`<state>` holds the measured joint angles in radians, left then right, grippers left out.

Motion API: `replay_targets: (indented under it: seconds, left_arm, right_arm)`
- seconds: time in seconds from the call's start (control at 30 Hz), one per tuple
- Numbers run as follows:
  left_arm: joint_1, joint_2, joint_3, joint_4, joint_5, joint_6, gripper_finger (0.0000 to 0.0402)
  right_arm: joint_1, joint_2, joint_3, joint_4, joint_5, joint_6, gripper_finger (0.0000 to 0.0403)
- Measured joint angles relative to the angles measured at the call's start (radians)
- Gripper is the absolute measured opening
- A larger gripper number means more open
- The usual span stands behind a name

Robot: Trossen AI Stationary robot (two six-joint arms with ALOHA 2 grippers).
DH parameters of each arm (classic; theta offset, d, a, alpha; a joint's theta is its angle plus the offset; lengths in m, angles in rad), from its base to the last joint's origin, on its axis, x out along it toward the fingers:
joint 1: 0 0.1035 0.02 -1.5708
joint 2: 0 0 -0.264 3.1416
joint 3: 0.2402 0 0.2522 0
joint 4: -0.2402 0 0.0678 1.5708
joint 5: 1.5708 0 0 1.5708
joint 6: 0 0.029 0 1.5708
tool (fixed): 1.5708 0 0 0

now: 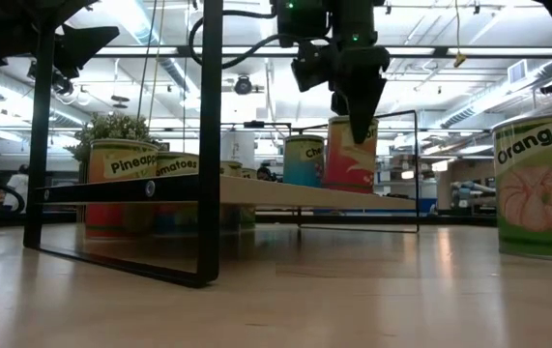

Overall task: Pick and place cans onto a shelf
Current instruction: Put the canned corn on the shelf

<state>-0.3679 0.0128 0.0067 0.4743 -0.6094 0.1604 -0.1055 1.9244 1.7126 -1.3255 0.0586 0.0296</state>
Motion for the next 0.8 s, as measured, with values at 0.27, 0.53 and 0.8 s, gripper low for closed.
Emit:
replay_targets:
  seconds: [0.27, 0.53, 0.8]
  left_arm:
    - [0.0, 0.0, 0.0, -0.001, 0.0, 0.007, 0.0355]
    - [0.0, 0.0, 0.0, 0.0, 0.0, 0.0, 0.0355]
    - [0.0, 0.0, 0.0, 0.0, 0.0, 0.005, 0.0355]
  right_arm:
    - [0.0, 0.0, 0.0, 0.004, 0.002, 0.0, 0.0354]
    - [0.002, 0.0, 0.0, -0.022, 0.063, 0.012, 0.0367]
    - [0.003, 0.0, 0.012, -0.122, 0.113, 0.063, 0.0366]
